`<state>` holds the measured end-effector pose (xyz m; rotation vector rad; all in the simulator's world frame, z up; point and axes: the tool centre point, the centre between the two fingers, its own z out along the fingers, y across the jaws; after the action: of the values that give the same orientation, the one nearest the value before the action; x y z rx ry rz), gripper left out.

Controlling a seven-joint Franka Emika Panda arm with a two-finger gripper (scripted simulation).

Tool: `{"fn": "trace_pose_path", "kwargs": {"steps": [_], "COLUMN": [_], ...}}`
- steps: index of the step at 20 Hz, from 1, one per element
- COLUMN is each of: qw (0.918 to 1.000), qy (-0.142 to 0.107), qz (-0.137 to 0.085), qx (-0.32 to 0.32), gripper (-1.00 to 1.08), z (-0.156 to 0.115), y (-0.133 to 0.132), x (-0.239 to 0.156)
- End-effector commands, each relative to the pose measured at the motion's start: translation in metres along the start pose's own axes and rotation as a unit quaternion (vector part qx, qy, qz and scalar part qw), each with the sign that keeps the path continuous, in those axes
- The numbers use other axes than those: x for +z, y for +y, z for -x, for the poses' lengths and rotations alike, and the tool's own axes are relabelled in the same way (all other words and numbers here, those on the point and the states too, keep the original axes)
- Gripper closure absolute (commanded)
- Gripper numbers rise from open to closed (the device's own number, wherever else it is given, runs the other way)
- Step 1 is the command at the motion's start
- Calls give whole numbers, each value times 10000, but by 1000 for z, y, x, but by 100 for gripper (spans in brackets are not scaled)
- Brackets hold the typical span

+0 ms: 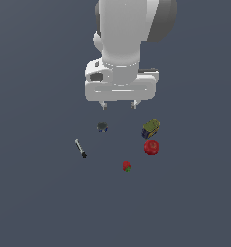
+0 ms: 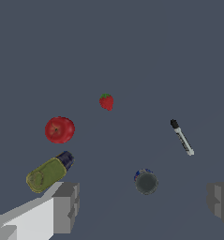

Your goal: Pick up a designated object from a clutter of objects.

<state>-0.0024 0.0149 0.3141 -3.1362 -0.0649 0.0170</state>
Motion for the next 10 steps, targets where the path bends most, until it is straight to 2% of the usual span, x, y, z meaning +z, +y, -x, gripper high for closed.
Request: {"fn": "trace_pose_path", "kwargs": {"steps": [1, 10], "qw": [10000, 9995], "qy": [0, -74], "qz": [0, 126], "qx": [0, -284], "gripper": [-92, -92], "z": [0, -1], "y": [0, -7], "x": [0, 0]}}
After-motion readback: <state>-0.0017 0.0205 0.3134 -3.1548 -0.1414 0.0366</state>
